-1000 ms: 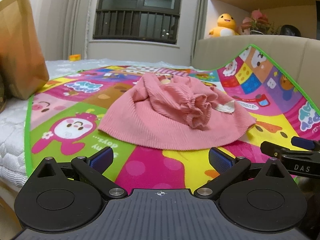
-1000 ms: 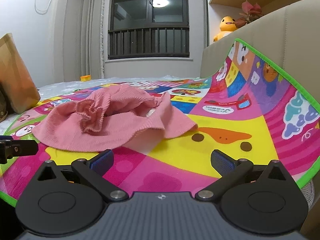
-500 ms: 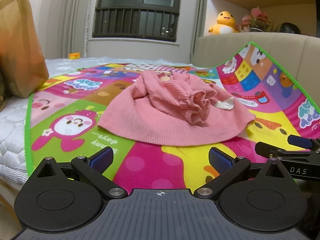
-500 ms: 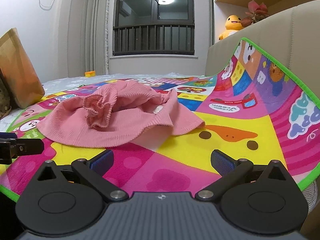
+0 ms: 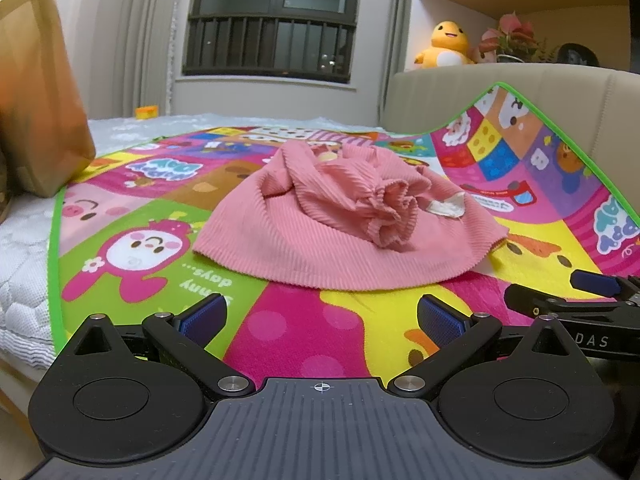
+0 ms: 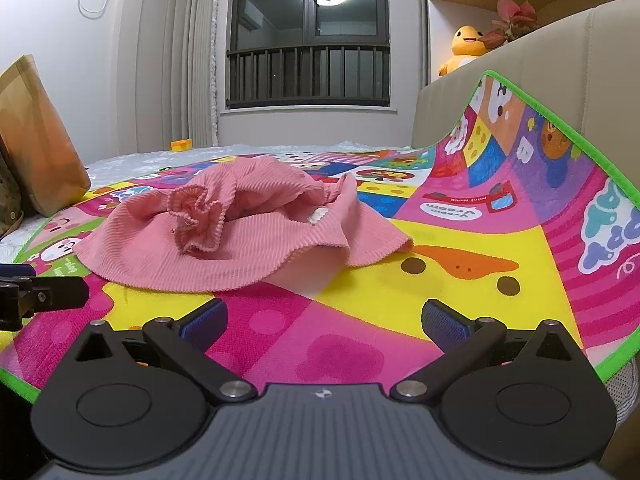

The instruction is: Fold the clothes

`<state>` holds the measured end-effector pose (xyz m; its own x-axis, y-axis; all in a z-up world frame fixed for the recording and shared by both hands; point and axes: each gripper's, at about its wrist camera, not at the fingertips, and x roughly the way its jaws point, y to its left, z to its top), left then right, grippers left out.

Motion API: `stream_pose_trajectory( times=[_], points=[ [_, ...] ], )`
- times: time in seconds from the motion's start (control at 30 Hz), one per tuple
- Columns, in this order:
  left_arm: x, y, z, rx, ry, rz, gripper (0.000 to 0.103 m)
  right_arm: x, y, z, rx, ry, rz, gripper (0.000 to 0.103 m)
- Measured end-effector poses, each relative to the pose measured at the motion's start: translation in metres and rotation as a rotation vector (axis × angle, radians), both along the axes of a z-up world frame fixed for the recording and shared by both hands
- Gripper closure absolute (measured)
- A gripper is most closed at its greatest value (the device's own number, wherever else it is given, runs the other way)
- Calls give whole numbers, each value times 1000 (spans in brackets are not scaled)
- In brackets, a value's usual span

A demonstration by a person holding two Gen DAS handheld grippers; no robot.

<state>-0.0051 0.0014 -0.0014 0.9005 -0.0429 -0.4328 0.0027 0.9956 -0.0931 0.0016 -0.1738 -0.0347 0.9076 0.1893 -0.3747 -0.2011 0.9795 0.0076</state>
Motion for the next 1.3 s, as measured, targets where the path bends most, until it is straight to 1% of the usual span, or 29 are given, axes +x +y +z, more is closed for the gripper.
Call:
stream_pose_trajectory(
  times=[1.3],
  points=[
    [-3,3,-4,-11,17,2,0,-1,0,-4,4,14,5,0]
  ],
)
